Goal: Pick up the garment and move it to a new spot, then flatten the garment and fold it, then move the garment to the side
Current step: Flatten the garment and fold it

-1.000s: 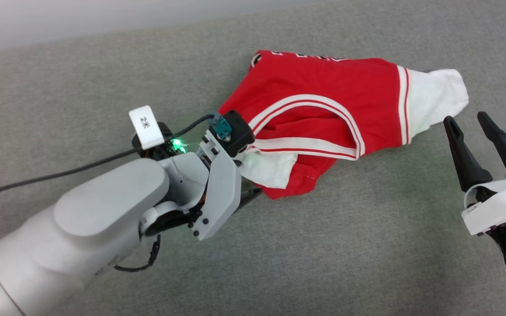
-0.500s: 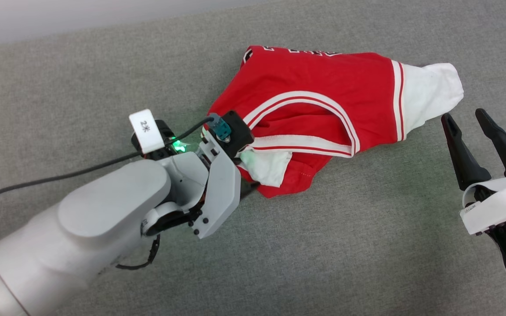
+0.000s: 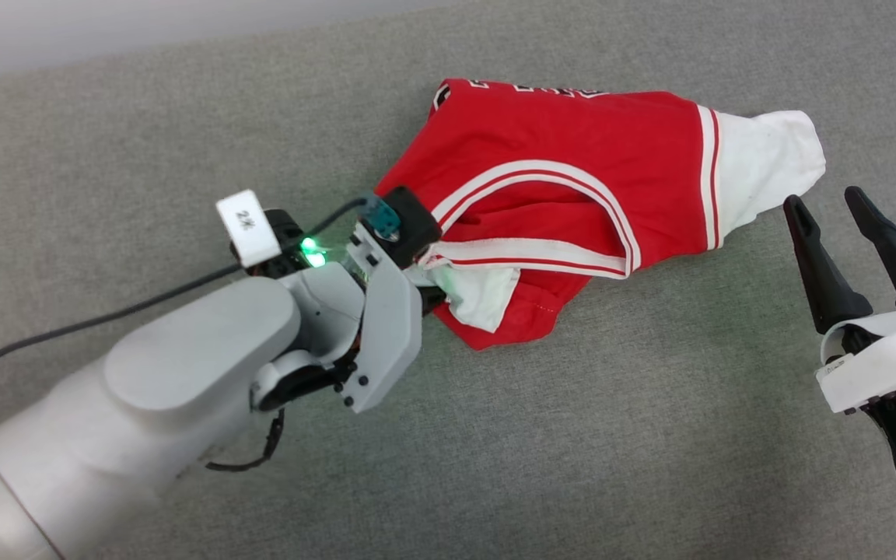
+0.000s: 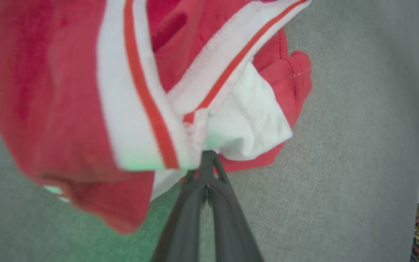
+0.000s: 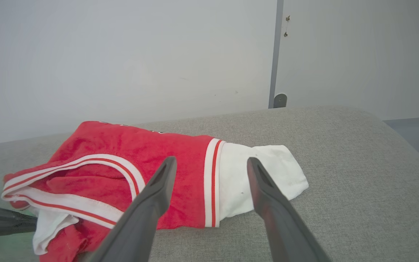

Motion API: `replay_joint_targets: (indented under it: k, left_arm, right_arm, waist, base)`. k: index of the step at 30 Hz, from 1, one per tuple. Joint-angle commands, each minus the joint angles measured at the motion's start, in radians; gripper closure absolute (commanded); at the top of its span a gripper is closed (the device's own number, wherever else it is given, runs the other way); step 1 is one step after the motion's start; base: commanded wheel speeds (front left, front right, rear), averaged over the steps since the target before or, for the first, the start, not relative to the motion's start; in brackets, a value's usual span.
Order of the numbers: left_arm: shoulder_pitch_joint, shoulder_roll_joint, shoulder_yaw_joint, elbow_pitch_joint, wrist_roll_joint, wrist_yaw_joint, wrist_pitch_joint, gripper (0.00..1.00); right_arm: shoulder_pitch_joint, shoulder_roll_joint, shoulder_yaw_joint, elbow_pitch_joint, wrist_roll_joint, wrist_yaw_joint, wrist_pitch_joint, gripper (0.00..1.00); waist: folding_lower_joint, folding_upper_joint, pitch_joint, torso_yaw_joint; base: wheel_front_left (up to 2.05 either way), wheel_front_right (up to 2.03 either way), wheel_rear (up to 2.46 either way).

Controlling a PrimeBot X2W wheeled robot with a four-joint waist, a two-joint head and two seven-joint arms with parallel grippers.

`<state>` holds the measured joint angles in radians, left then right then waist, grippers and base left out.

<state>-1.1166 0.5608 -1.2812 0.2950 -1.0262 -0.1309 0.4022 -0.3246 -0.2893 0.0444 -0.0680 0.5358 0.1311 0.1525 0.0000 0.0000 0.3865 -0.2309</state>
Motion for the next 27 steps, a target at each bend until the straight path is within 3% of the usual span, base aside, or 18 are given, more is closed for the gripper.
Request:
replay_joint_targets:
  k: [1,10,17,18,19,20,21,27]
  left_arm:
    - [-0.009,0.007,0.000,0.000,-0.010,0.001,-0.012,1.00]
    - [-0.007,0.081,0.000,-0.032,-0.066,0.001,-0.091,1.00]
    - [0.029,0.105,0.001,-0.039,-0.086,0.001,-0.078,1.00]
    - [0.036,0.100,0.001,-0.040,-0.098,0.001,-0.075,0.91]
    - [0.043,0.094,0.000,-0.044,-0.113,0.001,-0.066,0.64]
    - [0.047,0.088,0.000,-0.053,-0.129,0.001,-0.058,0.26]
    - [0.047,0.083,0.001,-0.062,-0.151,0.001,-0.056,0.00]
    - [0.021,0.052,0.001,-0.124,-0.230,0.001,-0.039,0.00]
  right_arm:
    - [0.001,0.002,-0.006,-0.004,-0.005,-0.001,0.001,0.00]
    - [0.029,-0.007,-0.029,-0.016,-0.012,-0.001,0.024,0.00]
    - [0.024,-0.013,-0.032,-0.034,-0.014,-0.001,0.048,0.00]
    - [0.024,-0.013,-0.032,-0.037,-0.014,-0.001,0.048,0.00]
    - [0.024,-0.013,-0.032,-0.040,-0.015,-0.001,0.051,0.00]
    - [0.024,-0.013,-0.031,-0.043,-0.015,-0.001,0.054,0.00]
    - [0.026,-0.013,-0.032,-0.045,-0.016,-0.001,0.056,0.00]
    - [0.029,-0.010,-0.038,-0.060,-0.015,-0.001,0.057,0.00]
  waist:
    - [0.0000,0.0000,-0.006,0.007]
    - [0.0000,0.0000,-0.053,0.058]
    - [0.0000,0.0000,-0.068,0.079]
    - [0.0000,0.0000,-0.068,0.080]
    - [0.0000,0.0000,-0.068,0.080]
    - [0.0000,0.0000,-0.067,0.079]
    - [0.0000,0.0000,-0.066,0.078]
    - [0.0000,0.0000,-0.048,0.067]
  base:
    - [0.00,0.00,0.00]
    - [0.00,0.00,0.00]
    - [0.00,0.00,0.00]
    - [0.00,0.00,0.00]
    - [0.00,0.00,0.00]
    - [0.00,0.00,0.00]
    - [0.00,0.00,0.00]
    - [0.00,0.00,0.00]
